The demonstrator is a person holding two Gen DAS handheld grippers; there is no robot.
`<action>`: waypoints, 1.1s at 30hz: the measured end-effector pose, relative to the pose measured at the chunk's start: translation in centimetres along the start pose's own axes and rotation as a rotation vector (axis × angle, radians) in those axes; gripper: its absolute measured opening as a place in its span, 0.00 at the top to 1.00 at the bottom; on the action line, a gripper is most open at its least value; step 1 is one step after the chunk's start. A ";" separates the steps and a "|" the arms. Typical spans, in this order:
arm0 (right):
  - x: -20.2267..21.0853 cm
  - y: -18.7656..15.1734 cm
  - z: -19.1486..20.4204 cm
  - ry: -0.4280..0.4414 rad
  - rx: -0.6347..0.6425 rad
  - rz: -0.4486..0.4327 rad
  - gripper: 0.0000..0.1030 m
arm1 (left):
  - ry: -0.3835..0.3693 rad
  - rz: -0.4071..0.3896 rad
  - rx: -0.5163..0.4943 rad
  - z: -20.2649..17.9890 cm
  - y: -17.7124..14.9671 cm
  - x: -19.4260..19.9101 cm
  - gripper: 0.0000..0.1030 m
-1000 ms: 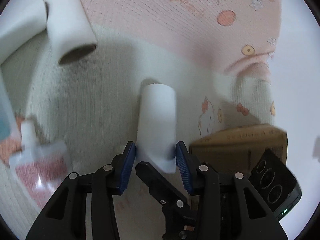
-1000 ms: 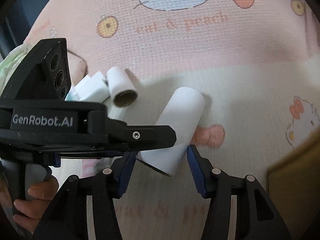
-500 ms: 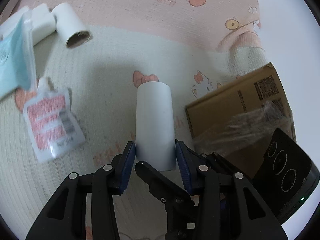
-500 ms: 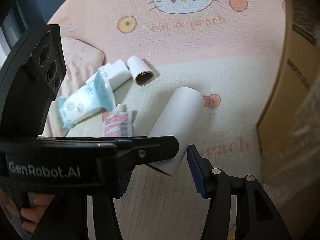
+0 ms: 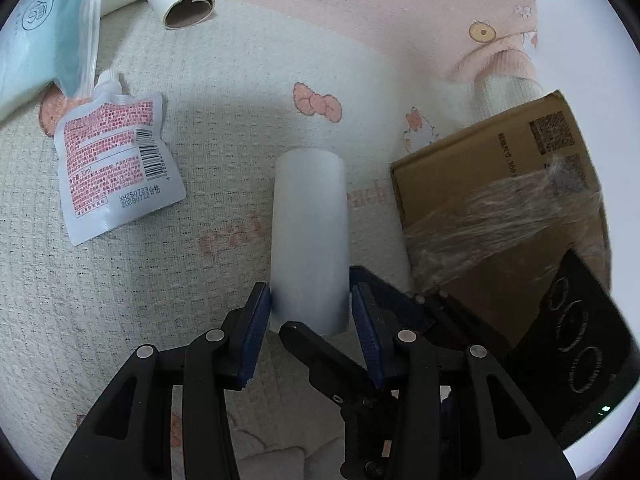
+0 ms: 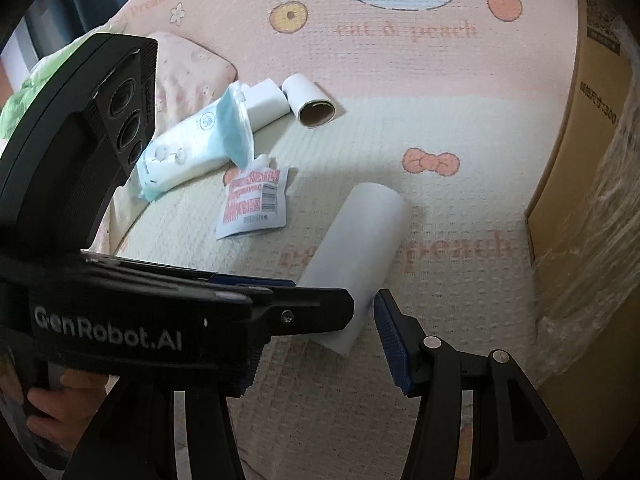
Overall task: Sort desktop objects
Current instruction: 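Lift the fourth tube off the sheet with both grippers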
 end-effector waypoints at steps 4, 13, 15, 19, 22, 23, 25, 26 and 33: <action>0.5 0.1 -0.7 0.026 -0.052 -0.025 0.51 | -0.062 -0.031 0.006 0.1 0.8 0.9 0.50; -0.5 0.9 -2.0 0.086 -0.185 0.011 0.51 | -0.055 -0.021 0.057 1.3 3.5 0.1 0.50; -0.6 1.1 -2.3 0.074 -0.194 0.018 0.51 | -0.042 0.002 0.041 1.2 3.7 -0.3 0.50; -0.9 1.4 -3.0 0.081 -0.229 0.038 0.51 | -0.051 0.036 0.044 1.1 4.0 -1.5 0.57; -1.4 1.4 -3.2 0.071 -0.225 0.069 0.51 | -0.060 0.032 0.049 1.0 3.9 -1.6 0.57; -1.5 1.3 -3.2 0.081 -0.219 0.071 0.53 | -0.057 0.030 0.046 0.9 3.9 -1.6 0.57; -1.4 1.2 -3.4 0.097 -0.220 0.074 0.56 | -0.049 0.020 0.033 0.7 3.8 -1.6 0.57; -1.4 1.1 -3.5 0.108 -0.216 0.077 0.56 | -0.048 0.017 0.030 0.6 3.8 -1.5 0.57; -0.4 1.2 -2.8 0.117 -0.166 0.062 0.57 | -0.066 -0.007 0.010 0.2 3.9 -0.2 0.57</action>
Point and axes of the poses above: each gripper's, at about its wrist camera, not at the fingertips, and x roughly against the way its jaws point, z to its left, y to its top, the point moved 1 cm from there along -x, roughly the way its jaws point, and after that the axes turned 7 degrees about y, right-handed, at the moved point
